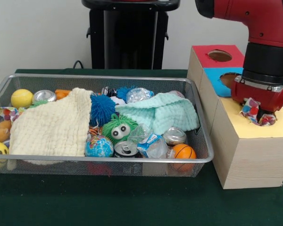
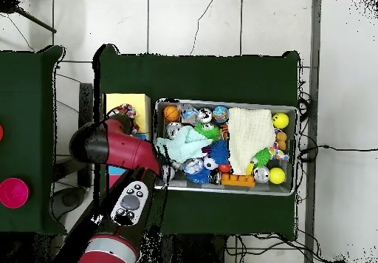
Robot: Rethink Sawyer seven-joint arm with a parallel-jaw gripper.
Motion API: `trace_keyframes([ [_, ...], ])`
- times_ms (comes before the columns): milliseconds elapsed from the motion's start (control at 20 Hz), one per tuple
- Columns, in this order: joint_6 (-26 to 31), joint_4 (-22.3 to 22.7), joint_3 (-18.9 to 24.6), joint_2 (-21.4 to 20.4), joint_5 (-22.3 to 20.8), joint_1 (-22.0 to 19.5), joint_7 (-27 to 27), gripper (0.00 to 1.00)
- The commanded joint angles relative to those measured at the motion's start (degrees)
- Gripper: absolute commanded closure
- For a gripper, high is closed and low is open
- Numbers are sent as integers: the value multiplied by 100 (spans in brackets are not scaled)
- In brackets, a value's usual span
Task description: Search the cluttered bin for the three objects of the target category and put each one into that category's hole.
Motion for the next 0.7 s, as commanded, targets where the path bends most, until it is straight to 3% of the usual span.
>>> trace_keyframes([
  [50,69,469,865,928,219,-158,1205,100],
  [400,1155,704,602,173,291,-60,1230,100],
  [700,1418,950,617,-367,209,-302,979,100],
])
